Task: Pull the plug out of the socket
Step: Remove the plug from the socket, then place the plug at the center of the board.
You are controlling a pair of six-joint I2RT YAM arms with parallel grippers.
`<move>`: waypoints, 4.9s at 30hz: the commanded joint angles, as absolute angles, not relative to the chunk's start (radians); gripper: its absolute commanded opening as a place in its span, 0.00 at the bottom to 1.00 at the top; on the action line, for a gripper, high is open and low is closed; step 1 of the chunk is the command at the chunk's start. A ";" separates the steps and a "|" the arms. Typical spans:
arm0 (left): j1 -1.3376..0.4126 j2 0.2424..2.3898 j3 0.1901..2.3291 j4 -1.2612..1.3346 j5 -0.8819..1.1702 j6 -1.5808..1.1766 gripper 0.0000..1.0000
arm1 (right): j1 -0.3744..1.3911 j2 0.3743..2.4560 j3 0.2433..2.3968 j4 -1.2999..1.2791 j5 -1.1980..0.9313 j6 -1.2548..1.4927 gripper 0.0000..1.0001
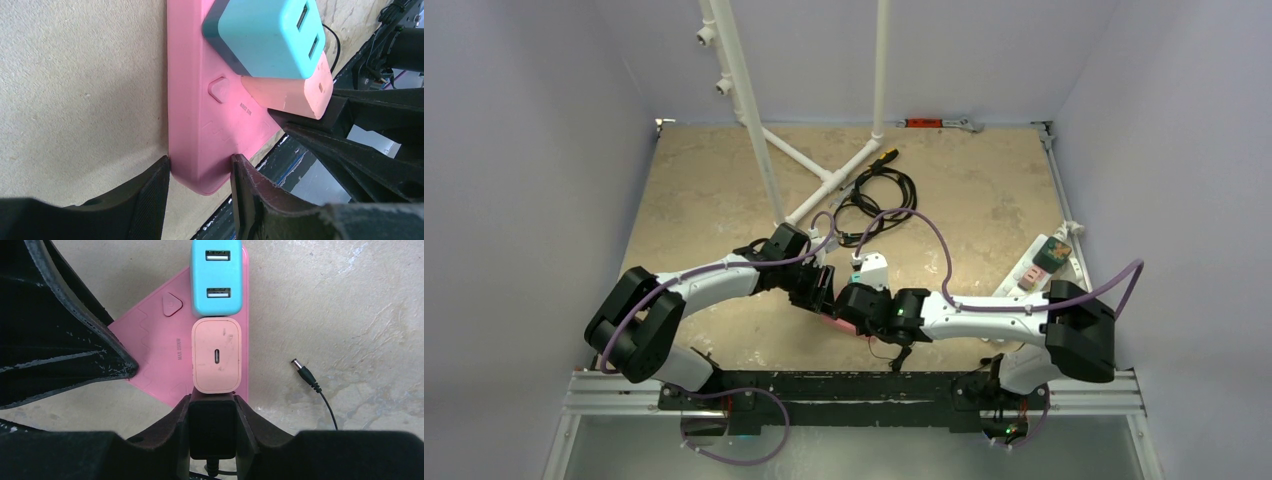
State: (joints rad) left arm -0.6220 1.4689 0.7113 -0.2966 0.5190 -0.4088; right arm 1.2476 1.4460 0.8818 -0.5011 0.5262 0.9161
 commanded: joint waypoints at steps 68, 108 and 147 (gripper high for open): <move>-0.605 1.135 0.745 -0.299 0.313 -0.287 0.81 | 1.079 0.942 0.964 -0.331 0.444 0.633 0.00; -0.708 1.054 0.656 0.488 0.742 -0.508 0.80 | 1.060 0.920 0.961 -0.027 0.389 0.657 0.00; -0.562 0.882 0.677 0.290 0.581 -0.410 0.00 | 1.060 0.789 0.863 -0.274 0.663 0.734 0.87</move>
State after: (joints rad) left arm -0.5926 0.9051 0.6575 0.3004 0.6491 -0.4091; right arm 1.0637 0.8249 0.8616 -0.2214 0.5865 0.7204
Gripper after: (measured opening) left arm 0.016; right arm 0.861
